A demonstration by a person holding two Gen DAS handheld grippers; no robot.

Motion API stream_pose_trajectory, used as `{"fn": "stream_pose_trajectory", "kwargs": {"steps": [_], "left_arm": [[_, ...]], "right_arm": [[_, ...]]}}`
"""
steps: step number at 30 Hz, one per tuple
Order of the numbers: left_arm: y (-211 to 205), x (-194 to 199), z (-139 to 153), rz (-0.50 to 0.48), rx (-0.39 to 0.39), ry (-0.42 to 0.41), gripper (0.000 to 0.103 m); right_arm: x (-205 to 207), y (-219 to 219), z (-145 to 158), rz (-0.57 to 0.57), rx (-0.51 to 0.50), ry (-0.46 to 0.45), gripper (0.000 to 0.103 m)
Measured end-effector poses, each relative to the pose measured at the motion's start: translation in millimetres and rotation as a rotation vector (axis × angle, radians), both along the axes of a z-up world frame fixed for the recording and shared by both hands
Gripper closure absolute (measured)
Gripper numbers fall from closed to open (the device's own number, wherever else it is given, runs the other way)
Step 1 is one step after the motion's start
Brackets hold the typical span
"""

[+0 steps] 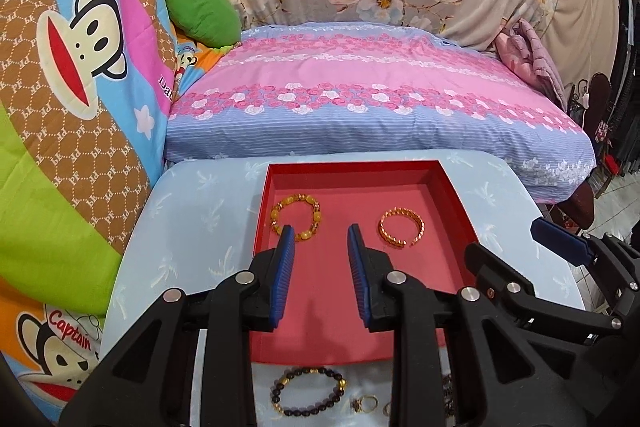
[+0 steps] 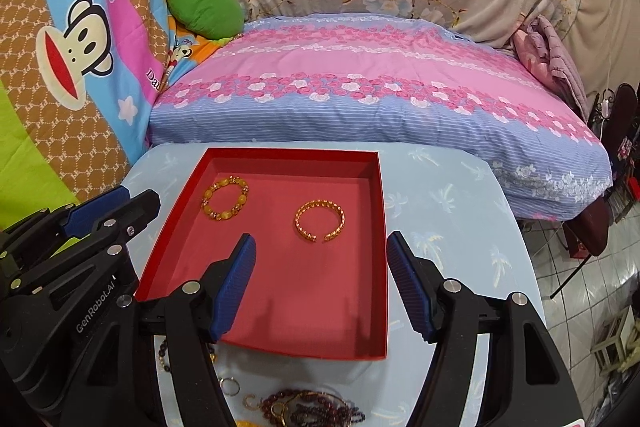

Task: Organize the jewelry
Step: 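Withdraw both tools from the box back toward the remaining jewelry, then grasp the orange bead bracelet with the right tool while the left tool grasps the black bead bracelet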

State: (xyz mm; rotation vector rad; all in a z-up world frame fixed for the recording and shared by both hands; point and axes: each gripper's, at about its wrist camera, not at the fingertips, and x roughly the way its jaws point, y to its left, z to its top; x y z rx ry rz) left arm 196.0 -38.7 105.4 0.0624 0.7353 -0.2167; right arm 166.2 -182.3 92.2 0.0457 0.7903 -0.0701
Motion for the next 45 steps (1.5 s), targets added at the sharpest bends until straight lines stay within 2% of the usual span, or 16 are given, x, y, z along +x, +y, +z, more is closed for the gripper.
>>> {"fn": "stream_pose_trajectory", "kwargs": {"steps": [4, 9, 14, 24, 31, 40, 43, 45], "left_arm": [[10, -20, -7, -0.002, -0.001, 0.007, 0.068], [39, -44, -27, 0.043, -0.011, 0.052, 0.068], [61, -64, -51, 0.085, -0.019, 0.106, 0.068], [74, -79, -95, 0.118, 0.000, 0.204, 0.068], [69, -87, -104, 0.101, 0.013, 0.219, 0.068], [65, -91, -109, 0.095, 0.013, 0.233, 0.068], [66, -89, -110, 0.095, 0.012, 0.236, 0.068], [65, -89, -110, 0.095, 0.012, 0.238, 0.068]], "right_arm": [[-22, 2, -4, -0.001, -0.023, -0.007, 0.034], [-51, -2, -19, -0.012, -0.040, 0.016, 0.033], [-75, -8, -42, -0.026, -0.008, 0.072, 0.033], [-116, -1, -88, -0.025, 0.035, 0.182, 0.033], [-127, 15, -110, 0.006, 0.047, 0.238, 0.033], [-128, 32, -118, 0.039, 0.044, 0.256, 0.034], [-127, 36, -120, 0.047, 0.039, 0.264, 0.037], [-126, 38, -123, 0.050, 0.038, 0.275, 0.044]]}}
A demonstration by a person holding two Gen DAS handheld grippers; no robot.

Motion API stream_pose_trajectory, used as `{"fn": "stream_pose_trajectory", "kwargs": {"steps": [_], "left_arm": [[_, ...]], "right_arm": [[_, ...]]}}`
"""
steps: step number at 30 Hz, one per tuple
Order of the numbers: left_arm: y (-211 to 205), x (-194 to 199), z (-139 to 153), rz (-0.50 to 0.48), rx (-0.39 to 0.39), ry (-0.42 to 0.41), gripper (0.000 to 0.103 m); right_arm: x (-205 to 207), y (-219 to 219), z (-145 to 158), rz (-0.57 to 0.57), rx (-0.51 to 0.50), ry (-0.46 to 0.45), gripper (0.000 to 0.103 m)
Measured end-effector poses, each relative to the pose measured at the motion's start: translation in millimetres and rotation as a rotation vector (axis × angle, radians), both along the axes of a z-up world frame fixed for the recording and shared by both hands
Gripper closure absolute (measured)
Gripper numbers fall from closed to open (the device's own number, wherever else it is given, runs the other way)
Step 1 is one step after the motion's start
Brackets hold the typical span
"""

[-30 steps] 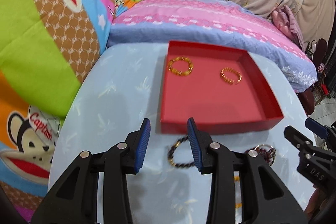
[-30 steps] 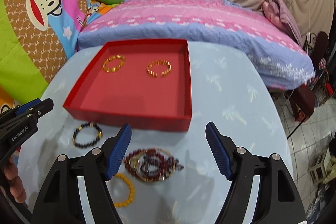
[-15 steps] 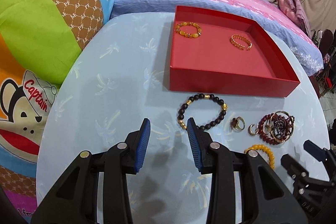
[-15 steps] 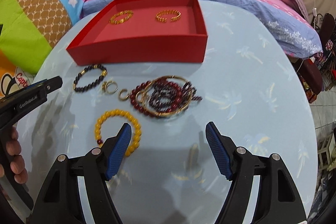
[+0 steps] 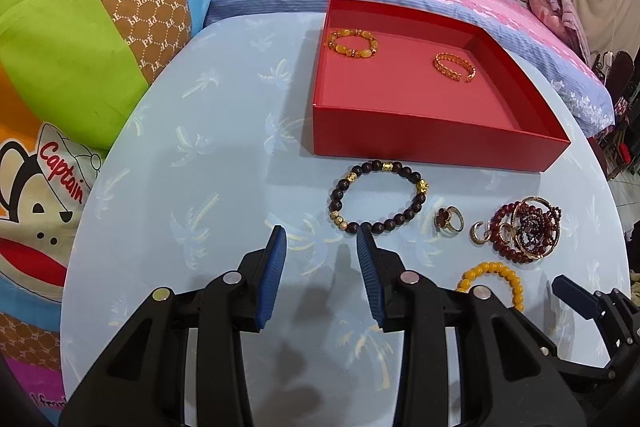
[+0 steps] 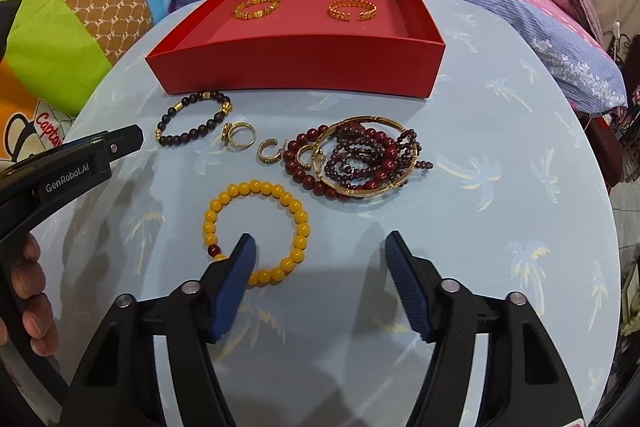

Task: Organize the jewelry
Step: 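Grasp the orange bead bracelet with the right tool while the left tool grasps the black bead bracelet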

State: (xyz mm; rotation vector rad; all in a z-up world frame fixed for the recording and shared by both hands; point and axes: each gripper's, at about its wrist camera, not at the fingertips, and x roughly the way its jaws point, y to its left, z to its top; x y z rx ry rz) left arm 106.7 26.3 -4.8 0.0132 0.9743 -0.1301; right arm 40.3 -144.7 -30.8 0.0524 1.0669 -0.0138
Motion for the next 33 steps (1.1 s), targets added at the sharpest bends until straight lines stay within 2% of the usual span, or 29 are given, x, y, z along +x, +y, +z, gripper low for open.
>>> {"fn": "stream_pose_trajectory", "kwargs": {"steps": [11, 19, 24, 27, 33], "left_arm": [[0, 3, -3, 0.006, -0.003, 0.007, 0.068], [-1, 6, -3, 0.007, -0.006, 0.011, 0.068], [-4, 12, -4, 0.007, -0.004, 0.008, 0.064], [-6, 19, -5, 0.005, -0.004, 0.005, 0.060], [-9, 33, -15, 0.004, 0.008, 0.012, 0.057]], "right_arm": [[-1, 3, -4, 0.002, -0.034, -0.005, 0.056], [-2, 2, -3, 0.003, -0.034, -0.014, 0.068], [-3, 2, -3, 0.015, -0.028, -0.017, 0.086], [-5, 1, -3, 0.021, -0.023, -0.017, 0.092], [-7, -2, -2, 0.020, -0.012, -0.011, 0.094]]}}
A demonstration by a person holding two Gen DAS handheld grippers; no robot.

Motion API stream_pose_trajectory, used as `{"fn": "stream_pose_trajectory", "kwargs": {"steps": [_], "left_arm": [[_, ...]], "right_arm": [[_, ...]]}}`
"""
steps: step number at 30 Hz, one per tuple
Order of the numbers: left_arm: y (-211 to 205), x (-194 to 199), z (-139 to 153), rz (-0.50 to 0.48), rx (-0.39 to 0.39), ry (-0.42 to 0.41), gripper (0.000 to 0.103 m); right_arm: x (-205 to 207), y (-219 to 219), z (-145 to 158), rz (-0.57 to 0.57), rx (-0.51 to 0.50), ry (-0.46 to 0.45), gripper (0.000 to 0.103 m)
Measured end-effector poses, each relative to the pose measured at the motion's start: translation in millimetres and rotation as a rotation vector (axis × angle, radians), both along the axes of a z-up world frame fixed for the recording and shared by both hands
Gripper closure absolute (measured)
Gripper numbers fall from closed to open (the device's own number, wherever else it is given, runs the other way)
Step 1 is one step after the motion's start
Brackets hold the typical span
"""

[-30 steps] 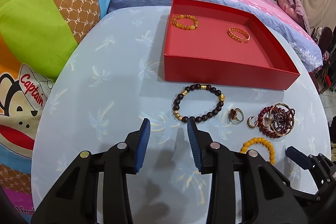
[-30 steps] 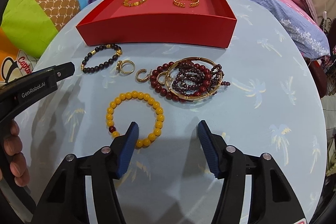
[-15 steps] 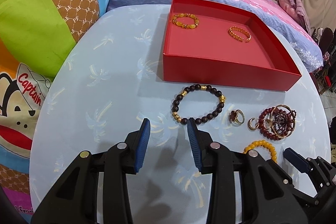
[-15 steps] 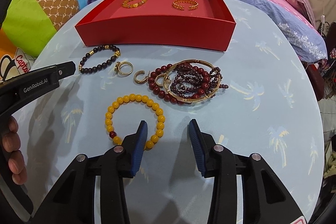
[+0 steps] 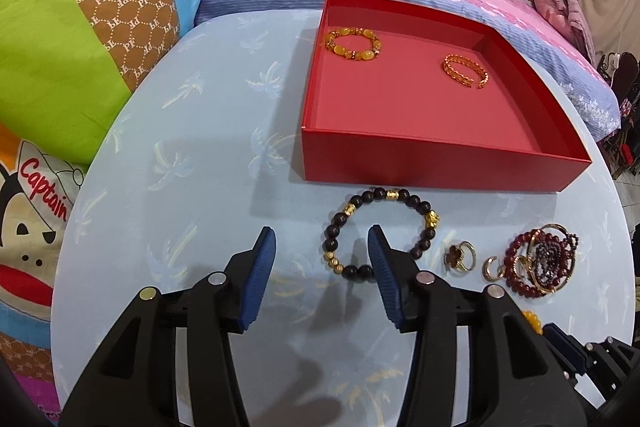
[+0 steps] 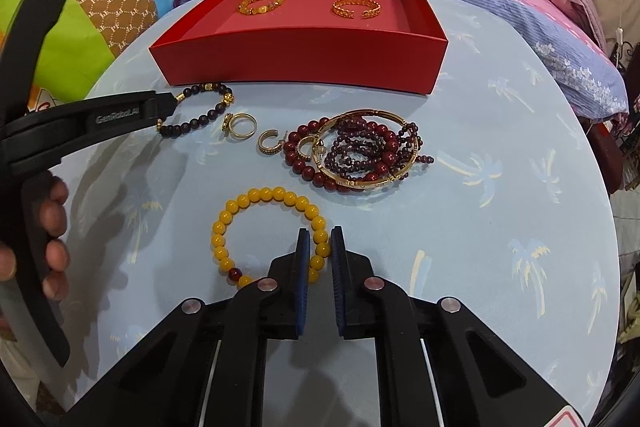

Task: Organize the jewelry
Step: 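Grasp the orange bead bracelet with the right tool while the left tool grasps the black bead bracelet, then lift and carry the orange and black bracelets into the red box with both tools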

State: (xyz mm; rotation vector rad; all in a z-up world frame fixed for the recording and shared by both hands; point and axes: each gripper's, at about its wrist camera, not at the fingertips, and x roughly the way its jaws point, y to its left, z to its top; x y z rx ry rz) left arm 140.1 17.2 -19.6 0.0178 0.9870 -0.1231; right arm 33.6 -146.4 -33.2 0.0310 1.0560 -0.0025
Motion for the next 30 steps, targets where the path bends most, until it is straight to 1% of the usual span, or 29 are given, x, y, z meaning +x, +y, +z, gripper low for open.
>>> {"fn": "stream_pose_trajectory", "kwargs": {"steps": [5, 7, 9, 11, 12, 14, 15, 17, 22, 30], "left_arm": [[-2, 7, -10, -0.005, -0.007, 0.012, 0.058], [-5, 6, -10, -0.015, 0.010, -0.003, 0.058], [-7, 6, -10, -0.024, 0.018, -0.010, 0.061], [-11, 6, -10, -0.042, 0.024, -0.013, 0.074], [-13, 6, -10, -0.052, 0.024, -0.011, 0.078], [-17, 4, -8, -0.070, 0.014, -0.004, 0.091], [-18, 4, -8, -0.078, 0.010, -0.001, 0.094], [-21, 2, -8, -0.092, 0.005, 0.004, 0.095], [-25, -9, -2, -0.112, -0.008, -0.001, 0.095], [-30, -28, 25, -0.142, -0.042, -0.034, 0.095]], "right_arm": [[0, -2, 0, -0.003, 0.011, 0.005, 0.095], [0, -4, 0, -0.006, 0.016, 0.007, 0.095], [0, -4, 0, -0.007, 0.020, 0.010, 0.095], [0, -4, 0, -0.008, 0.023, 0.011, 0.095], [0, -4, 0, -0.008, 0.025, 0.011, 0.095], [0, -5, 0, -0.009, 0.028, 0.012, 0.095], [0, -5, 0, -0.009, 0.029, 0.013, 0.095], [-1, -6, 0, -0.011, 0.031, 0.013, 0.095], [-3, -9, 2, -0.018, 0.038, 0.013, 0.096], [-9, -12, 14, -0.021, 0.041, -0.017, 0.096]]}}
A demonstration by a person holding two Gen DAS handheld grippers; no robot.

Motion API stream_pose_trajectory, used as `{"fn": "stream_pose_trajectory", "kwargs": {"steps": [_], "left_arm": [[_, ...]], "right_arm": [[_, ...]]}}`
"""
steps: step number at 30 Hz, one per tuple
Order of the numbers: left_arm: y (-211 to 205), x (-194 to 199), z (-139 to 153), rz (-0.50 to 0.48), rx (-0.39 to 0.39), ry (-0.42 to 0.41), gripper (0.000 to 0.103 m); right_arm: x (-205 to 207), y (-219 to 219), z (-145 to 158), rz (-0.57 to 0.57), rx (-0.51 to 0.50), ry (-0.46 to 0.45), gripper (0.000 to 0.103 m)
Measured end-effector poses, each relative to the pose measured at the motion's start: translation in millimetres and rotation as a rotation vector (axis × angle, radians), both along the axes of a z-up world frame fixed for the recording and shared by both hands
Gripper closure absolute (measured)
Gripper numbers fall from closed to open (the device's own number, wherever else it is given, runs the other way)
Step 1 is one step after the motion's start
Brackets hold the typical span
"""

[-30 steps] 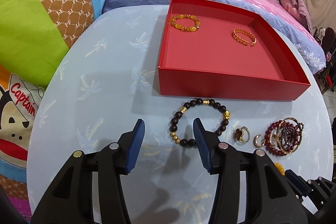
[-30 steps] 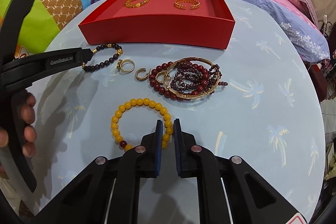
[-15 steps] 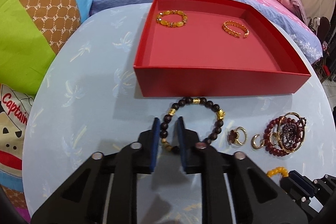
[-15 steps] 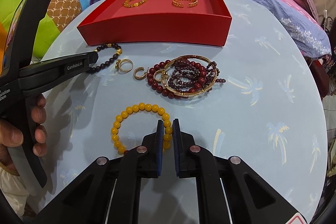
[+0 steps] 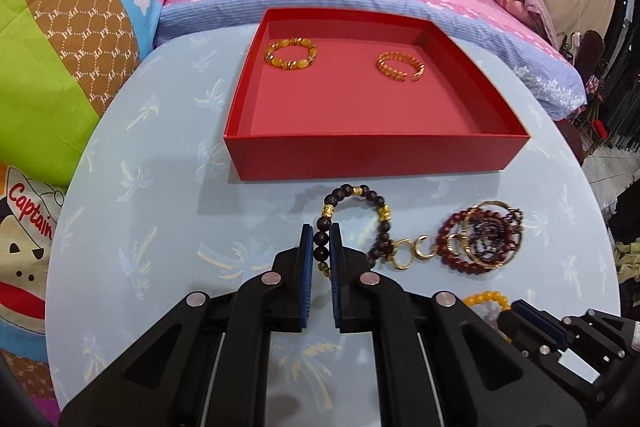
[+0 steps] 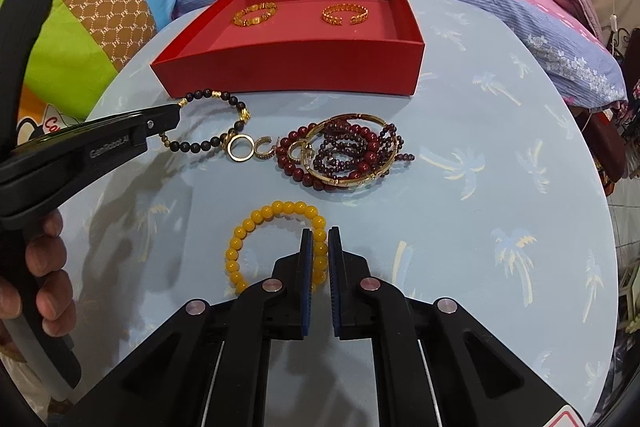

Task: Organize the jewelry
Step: 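Lift and carry the orange and black bracelets into the red box with both tools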

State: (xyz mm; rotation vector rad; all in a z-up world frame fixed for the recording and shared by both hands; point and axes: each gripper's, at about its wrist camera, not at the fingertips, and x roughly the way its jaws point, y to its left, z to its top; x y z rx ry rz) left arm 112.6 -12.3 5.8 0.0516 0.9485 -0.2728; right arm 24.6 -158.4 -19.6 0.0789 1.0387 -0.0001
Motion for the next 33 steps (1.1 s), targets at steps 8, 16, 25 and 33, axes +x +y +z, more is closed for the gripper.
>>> {"fn": "stream_pose_trajectory", "kwargs": {"steps": [8, 16, 25, 33], "left_arm": [[-1, -13, 33, -0.029, -0.032, -0.042, 0.095], [0, -7, 73, -0.050, -0.065, -0.114, 0.095], [-10, 38, 109, -0.052, -0.083, -0.199, 0.095], [-25, 90, 92, -0.041, -0.039, -0.184, 0.095]], "right_arm": [[-3, -10, 27, -0.013, 0.007, -0.061, 0.096], [16, -26, 66, -0.026, 0.002, -0.150, 0.096], [75, -36, 106, -0.007, 0.011, -0.245, 0.096], [140, -33, 101, 0.007, 0.051, -0.227, 0.096]]}}
